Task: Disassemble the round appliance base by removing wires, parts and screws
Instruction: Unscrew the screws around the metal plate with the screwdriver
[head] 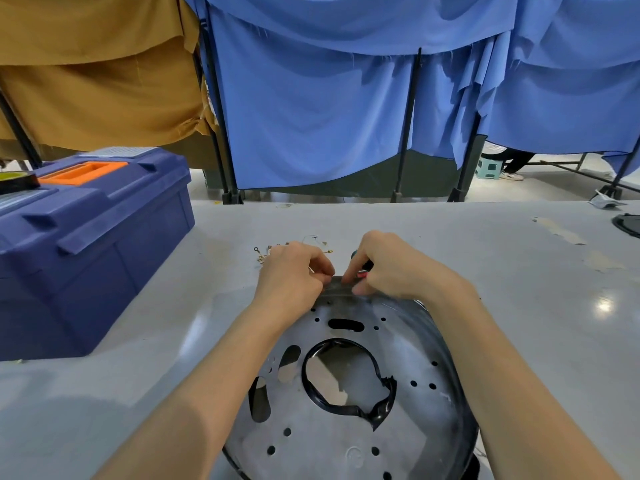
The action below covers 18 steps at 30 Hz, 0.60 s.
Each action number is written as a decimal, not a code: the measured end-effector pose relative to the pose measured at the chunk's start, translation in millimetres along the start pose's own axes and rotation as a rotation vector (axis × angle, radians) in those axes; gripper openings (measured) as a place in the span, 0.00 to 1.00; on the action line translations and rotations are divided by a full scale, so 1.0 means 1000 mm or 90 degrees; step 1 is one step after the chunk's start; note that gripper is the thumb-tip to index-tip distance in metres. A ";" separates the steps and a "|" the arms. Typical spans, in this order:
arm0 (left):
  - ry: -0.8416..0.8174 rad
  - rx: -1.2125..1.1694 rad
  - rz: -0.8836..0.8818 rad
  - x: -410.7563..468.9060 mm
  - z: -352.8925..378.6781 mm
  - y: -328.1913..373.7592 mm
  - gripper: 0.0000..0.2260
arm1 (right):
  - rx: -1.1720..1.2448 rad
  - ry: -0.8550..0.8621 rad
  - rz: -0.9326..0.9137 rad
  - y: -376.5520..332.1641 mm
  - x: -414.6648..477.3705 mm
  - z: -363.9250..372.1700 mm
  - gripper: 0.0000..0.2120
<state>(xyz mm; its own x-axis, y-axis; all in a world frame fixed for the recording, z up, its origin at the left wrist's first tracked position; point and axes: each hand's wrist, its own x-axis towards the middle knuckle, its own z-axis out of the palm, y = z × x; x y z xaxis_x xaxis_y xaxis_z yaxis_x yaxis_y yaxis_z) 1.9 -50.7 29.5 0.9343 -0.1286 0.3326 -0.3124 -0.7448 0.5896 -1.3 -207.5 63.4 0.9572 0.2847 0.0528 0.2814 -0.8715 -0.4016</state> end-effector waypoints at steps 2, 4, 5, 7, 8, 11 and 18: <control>-0.015 0.017 0.011 0.000 0.000 0.000 0.07 | -0.002 -0.060 0.039 0.002 -0.001 0.002 0.11; -0.031 0.041 0.020 0.001 0.000 0.000 0.07 | 0.000 -0.099 0.060 0.004 -0.001 0.003 0.12; -0.038 0.060 0.025 0.001 0.000 0.001 0.07 | -0.001 -0.112 0.069 0.005 -0.001 0.003 0.12; -0.066 0.089 0.030 0.001 0.000 0.002 0.08 | -0.006 -0.133 0.088 0.006 0.000 0.003 0.13; -0.089 0.094 0.030 0.000 0.000 0.002 0.08 | -0.008 -0.140 0.096 0.007 0.000 0.003 0.14; -0.152 0.111 0.032 -0.001 -0.001 0.003 0.11 | -0.006 -0.150 0.111 0.009 0.000 0.004 0.15; -0.164 0.199 0.071 -0.002 0.000 0.005 0.11 | 0.004 -0.150 0.114 0.013 0.001 0.004 0.14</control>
<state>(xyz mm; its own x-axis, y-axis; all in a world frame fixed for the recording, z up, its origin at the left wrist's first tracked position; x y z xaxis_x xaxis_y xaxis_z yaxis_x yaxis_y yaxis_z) -1.6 -54.4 32.3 0.9227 -0.3494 0.1627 -0.3835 -0.8748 0.2962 3.3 -217.2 54.3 0.9490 0.2117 -0.2335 0.1079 -0.9143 -0.3903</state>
